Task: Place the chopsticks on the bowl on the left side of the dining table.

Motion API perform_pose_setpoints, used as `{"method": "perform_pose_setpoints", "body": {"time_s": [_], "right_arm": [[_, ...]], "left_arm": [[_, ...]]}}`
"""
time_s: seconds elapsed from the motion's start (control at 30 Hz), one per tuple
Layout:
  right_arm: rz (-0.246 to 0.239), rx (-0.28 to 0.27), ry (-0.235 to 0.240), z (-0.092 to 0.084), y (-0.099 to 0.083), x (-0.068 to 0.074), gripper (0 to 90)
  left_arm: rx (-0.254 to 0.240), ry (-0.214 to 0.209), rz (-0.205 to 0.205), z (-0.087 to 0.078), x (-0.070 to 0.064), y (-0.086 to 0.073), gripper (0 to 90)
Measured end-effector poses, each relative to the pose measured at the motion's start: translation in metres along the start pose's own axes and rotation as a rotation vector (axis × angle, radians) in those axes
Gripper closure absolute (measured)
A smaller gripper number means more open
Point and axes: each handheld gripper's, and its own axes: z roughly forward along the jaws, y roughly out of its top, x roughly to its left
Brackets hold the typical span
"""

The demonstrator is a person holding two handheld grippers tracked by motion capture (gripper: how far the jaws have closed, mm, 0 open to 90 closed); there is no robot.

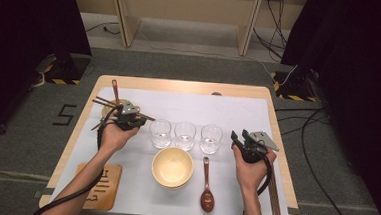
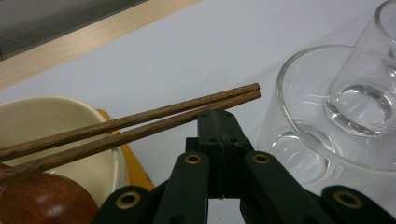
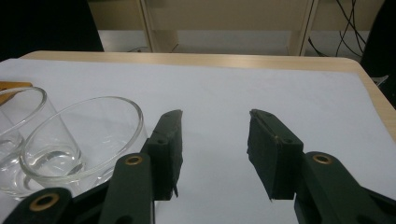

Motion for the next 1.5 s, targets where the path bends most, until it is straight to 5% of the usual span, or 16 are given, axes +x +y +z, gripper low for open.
{"method": "perform_pose_setpoints", "body": {"time_s": [0.17,0.5,0.77,1.5], "right_arm": [[0.001,0.001,0.000,0.000,0.000,0.000,55.5],[-0.001,0.002,0.000,0.000,0.000,0.001,55.5],[-0.002,0.007,0.004,0.001,0.000,0.002,55.5],[-0.001,0.005,0.008,0.002,-0.001,0.002,55.5]], "left_arm": [[-0.030,0.012,0.000,-0.010,0.004,0.004,89.2],[-0.052,0.111,-0.049,-0.026,0.046,0.019,89.3],[0.005,0.175,-0.080,-0.018,0.075,0.019,89.4],[0.098,0.266,-0.043,0.000,0.089,0.020,89.4]]}}
